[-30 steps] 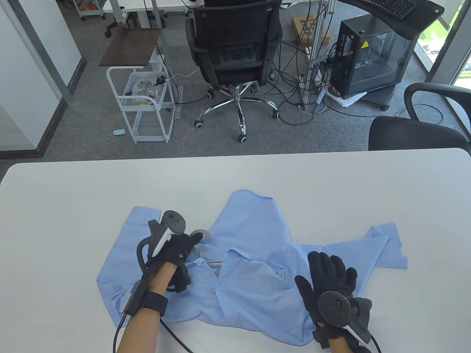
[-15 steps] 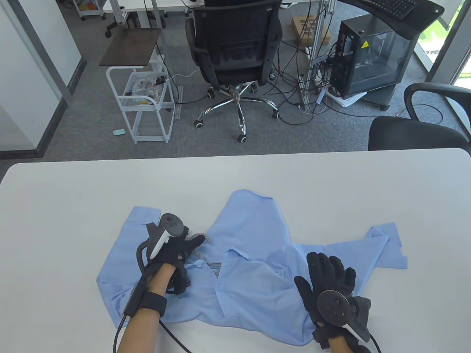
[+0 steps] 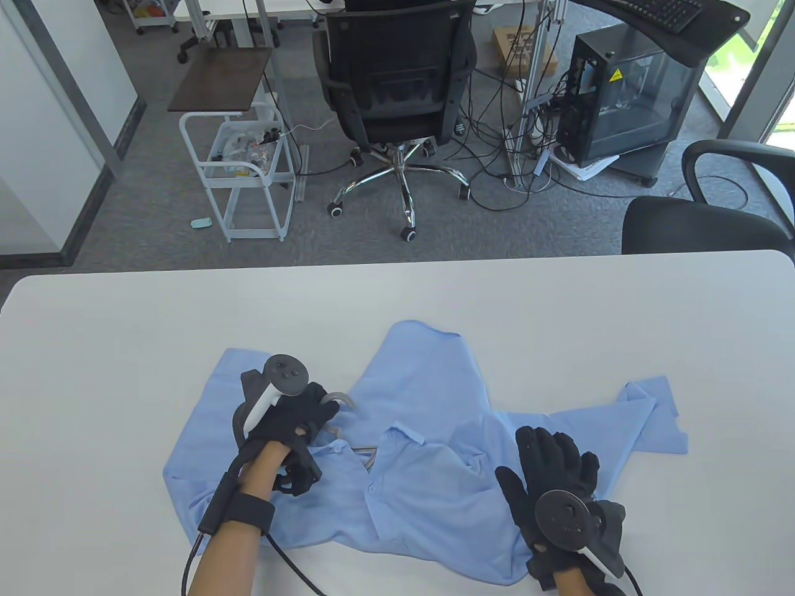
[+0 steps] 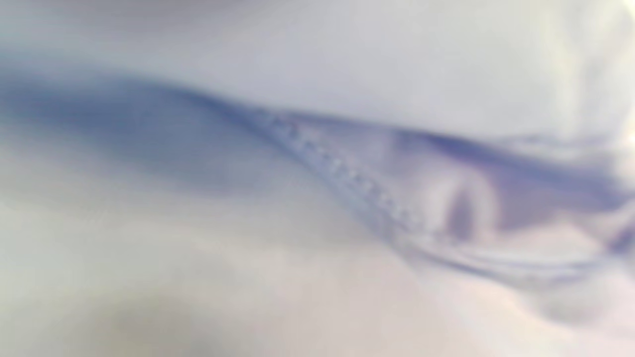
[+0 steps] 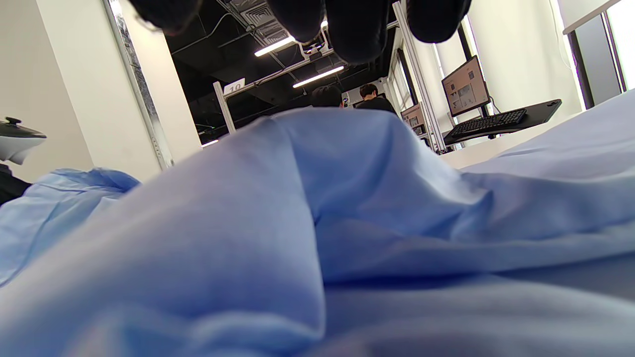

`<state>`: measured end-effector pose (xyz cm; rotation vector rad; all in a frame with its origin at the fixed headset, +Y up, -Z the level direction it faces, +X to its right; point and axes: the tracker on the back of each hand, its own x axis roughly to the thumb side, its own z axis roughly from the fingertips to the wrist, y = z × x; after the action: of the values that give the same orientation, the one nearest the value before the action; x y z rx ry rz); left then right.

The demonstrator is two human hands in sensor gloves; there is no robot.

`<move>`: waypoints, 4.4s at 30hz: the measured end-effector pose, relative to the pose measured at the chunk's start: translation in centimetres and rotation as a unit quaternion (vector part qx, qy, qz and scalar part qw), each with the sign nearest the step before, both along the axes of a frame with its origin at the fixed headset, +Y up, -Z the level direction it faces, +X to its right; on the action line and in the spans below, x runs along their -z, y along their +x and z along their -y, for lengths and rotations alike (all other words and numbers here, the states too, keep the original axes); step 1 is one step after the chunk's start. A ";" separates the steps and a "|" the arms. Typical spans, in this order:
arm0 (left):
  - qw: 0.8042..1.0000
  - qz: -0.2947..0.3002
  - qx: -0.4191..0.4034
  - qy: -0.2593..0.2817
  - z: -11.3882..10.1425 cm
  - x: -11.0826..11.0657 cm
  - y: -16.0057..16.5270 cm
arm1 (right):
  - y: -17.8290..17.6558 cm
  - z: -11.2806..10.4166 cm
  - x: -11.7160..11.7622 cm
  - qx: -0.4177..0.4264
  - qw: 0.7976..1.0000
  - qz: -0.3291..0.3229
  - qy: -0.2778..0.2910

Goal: Remove long-sleeve shirt from gray hanger

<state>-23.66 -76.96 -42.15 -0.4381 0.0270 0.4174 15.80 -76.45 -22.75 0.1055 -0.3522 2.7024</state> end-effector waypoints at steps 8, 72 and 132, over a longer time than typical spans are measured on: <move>0.993 0.028 -0.111 0.041 -1.6 -1.8 -0.1 | -0.3 0.0 0.1 0.003 1.000 -0.013 -0.004; 0.826 0.126 -0.202 0.511 -10.2 -20.1 2.0 | -12.9 -6.9 -1.5 -0.024 0.973 -0.125 0.193; 0.800 0.097 -0.232 0.544 -10.3 -20.7 1.8 | -12.0 -4.7 -3.1 0.003 0.952 -0.063 0.298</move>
<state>-21.82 -66.67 -21.41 0.6857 -0.5159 0.7891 3.77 -71.73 -19.66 0.4433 -1.1118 2.4734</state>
